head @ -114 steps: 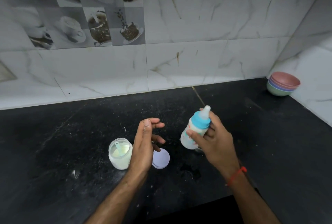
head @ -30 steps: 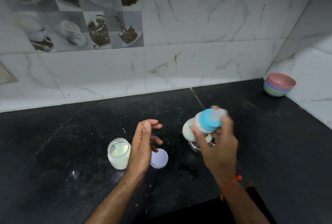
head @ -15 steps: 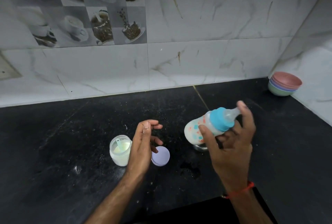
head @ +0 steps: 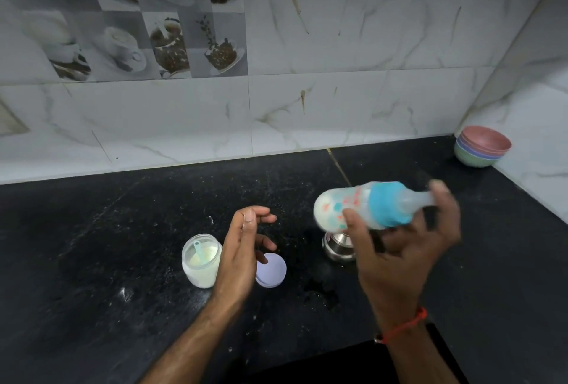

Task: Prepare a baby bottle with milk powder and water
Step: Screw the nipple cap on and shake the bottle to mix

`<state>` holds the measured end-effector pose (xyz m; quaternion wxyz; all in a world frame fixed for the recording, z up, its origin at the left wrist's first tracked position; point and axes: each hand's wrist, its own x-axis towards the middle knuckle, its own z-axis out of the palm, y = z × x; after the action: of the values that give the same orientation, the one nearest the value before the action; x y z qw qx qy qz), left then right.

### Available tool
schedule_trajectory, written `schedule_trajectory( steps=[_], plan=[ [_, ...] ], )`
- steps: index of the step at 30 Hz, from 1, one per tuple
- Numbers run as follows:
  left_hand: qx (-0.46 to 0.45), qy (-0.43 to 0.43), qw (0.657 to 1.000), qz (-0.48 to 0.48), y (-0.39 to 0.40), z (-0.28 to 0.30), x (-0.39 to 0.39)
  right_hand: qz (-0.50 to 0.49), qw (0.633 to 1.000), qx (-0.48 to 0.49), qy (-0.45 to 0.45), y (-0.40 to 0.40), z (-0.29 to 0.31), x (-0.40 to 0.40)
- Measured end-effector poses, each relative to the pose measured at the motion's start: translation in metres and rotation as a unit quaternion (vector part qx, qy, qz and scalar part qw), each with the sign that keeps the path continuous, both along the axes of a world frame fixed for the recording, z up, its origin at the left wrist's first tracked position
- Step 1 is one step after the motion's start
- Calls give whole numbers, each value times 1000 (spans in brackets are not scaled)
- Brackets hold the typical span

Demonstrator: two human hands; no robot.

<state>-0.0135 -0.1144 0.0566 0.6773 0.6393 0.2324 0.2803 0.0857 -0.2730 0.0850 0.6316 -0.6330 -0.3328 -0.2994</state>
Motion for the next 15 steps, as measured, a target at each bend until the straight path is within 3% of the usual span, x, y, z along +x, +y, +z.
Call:
schedule_trajectory(
  steps=[2,4,7,11,15],
  plan=[
    [-5,3,1000,1,1,-2,0,-25,998,-58,-10,1,-4,2],
    [0,-4,1000,-4,1,-2,-1,7,991,-124,51,0,-9,-1],
    [6,-4,1000,-7,2,-3,0,4,1000,-21,20,-3,-10,4],
    [3,3,1000,-13,1,-5,4,22,992,-94,85,1,-14,5],
    [11,9,1000,-11,3,-3,7,9,1000,-13,19,0,-9,8]
  ],
)
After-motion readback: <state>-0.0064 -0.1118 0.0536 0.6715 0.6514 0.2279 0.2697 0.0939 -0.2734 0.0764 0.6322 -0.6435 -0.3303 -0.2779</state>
